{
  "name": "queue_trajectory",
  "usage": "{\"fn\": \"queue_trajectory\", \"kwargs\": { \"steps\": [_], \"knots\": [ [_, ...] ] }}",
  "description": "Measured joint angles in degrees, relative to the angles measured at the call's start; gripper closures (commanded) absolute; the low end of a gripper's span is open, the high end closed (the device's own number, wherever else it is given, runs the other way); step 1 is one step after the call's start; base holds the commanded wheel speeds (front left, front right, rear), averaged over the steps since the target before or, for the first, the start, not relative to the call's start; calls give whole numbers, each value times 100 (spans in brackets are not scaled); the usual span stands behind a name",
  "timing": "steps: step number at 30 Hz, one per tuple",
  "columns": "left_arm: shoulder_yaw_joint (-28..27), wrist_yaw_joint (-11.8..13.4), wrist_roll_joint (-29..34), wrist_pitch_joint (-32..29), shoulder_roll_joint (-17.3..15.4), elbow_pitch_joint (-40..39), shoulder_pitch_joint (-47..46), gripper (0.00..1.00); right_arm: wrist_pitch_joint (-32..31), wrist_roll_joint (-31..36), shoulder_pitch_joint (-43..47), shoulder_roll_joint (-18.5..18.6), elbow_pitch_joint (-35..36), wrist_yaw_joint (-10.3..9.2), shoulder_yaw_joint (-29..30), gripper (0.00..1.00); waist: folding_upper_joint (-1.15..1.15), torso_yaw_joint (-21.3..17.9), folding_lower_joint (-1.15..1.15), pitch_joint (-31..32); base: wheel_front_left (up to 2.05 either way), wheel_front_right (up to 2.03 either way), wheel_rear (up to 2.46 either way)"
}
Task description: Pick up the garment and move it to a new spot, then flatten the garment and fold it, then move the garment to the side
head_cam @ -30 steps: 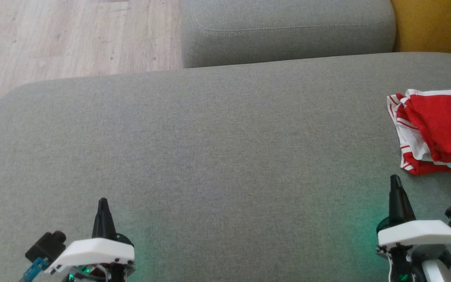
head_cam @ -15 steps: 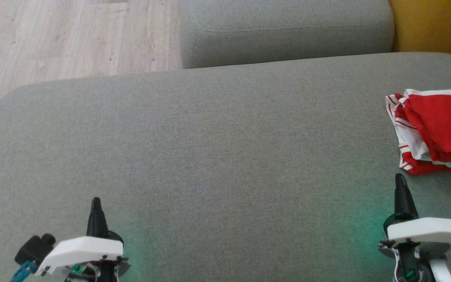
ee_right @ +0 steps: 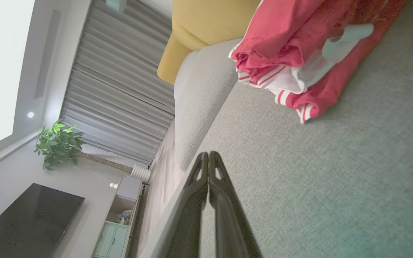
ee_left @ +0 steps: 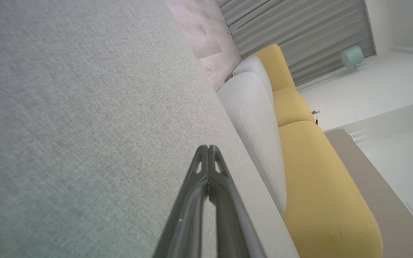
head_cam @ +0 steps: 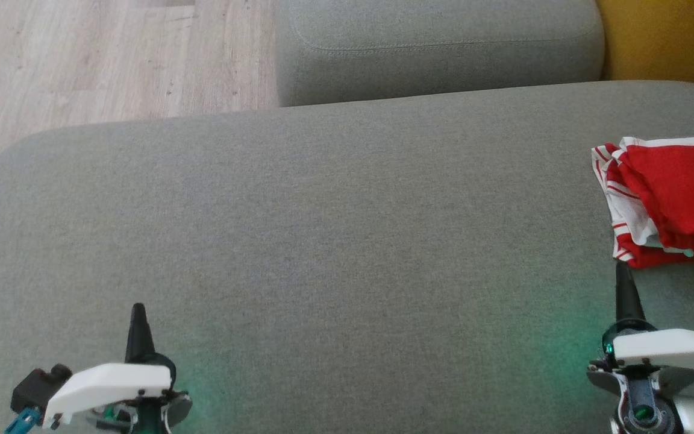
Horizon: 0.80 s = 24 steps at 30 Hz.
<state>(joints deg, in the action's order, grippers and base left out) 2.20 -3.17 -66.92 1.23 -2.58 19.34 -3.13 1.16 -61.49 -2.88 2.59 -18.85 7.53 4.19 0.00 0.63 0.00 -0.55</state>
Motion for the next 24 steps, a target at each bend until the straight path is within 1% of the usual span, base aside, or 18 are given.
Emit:
{"fn": "queue_trajectory", "kwargs": {
  "steps": [1,14,15,24],
  "knots": [
    [-19,-37,-52,-23,0,-5,0,100,-21,-71,0,0,7,0,7,100,0,-1,0,1,0,0,0],
    [-205,-100,-747,-225,1,-103,-1,100,-222,-910,-1,0,75,0,94,100,0,-19,0,11,0,0,0],
    [-219,-138,-801,-245,1,-105,-1,100,-229,-972,-1,0,79,0,104,100,0,-21,0,12,0,0,0],
    [-331,-196,-1295,-377,2,-156,-1,100,-379,-1566,-2,0,136,0,177,100,0,-33,0,19,0,0,0]
  ]
}}
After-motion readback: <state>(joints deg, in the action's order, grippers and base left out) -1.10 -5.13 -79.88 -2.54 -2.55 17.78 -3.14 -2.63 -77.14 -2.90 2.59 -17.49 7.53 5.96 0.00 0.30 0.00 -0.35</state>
